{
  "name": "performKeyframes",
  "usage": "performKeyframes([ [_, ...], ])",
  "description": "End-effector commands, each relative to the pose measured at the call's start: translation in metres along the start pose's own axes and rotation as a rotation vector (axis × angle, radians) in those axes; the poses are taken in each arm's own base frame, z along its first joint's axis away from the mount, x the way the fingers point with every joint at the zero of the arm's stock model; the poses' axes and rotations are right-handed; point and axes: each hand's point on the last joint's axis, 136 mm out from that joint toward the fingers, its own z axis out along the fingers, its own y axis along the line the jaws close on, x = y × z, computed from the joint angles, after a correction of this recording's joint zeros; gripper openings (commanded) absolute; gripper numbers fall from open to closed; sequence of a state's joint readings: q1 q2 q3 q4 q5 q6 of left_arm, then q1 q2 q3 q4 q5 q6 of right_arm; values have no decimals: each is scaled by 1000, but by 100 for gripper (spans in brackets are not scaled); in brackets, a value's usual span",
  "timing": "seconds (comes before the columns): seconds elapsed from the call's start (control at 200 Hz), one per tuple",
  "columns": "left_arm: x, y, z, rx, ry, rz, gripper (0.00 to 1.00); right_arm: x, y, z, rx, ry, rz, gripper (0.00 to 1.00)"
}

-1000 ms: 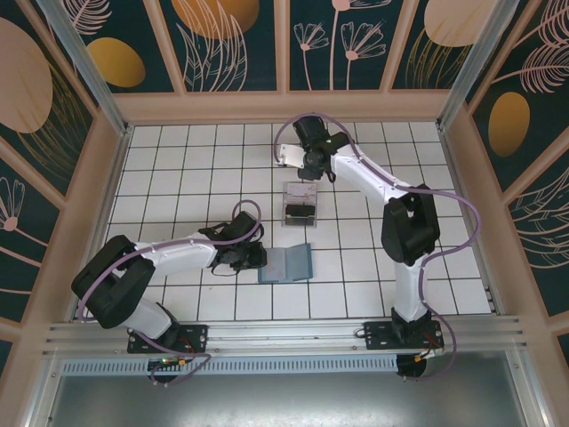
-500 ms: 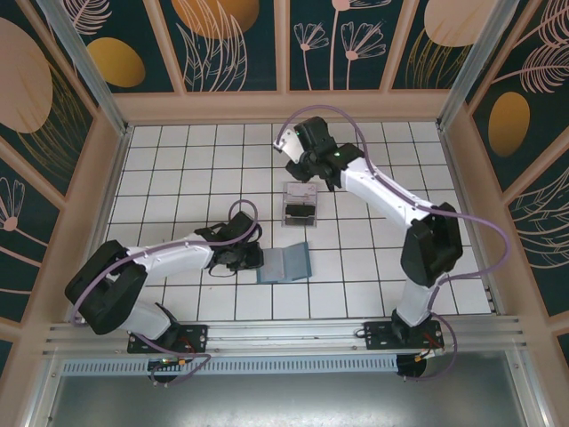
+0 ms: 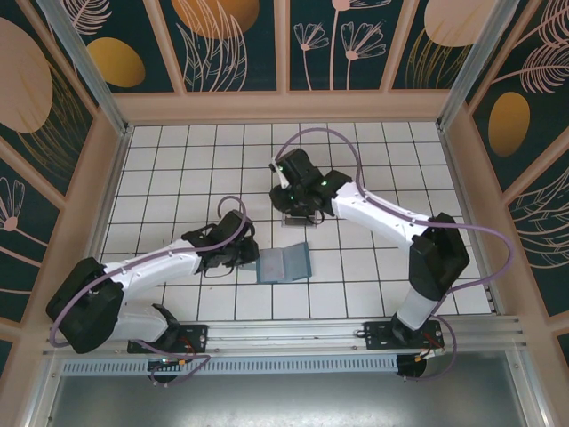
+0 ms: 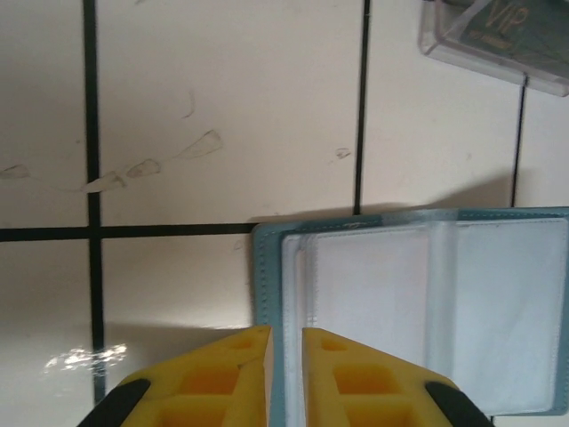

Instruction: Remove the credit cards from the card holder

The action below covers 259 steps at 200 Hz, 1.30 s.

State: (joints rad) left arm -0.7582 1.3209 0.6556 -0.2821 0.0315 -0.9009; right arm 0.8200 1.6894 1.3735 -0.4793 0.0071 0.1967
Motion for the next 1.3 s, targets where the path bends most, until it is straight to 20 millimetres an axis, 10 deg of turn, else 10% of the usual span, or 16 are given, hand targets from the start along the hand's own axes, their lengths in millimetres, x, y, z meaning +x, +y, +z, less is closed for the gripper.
performKeyframes([
  [0.0,0,10,0,-21,-30,-35,17,31,26,-7,-90,84,97,26],
  [0.515,8,27,-4,8,-80,-124,17,134,63,37,11,355,62,28],
  [1.291,10,30,-5,11,-88,-124,18,178,55,71,164,496,-21,46],
])
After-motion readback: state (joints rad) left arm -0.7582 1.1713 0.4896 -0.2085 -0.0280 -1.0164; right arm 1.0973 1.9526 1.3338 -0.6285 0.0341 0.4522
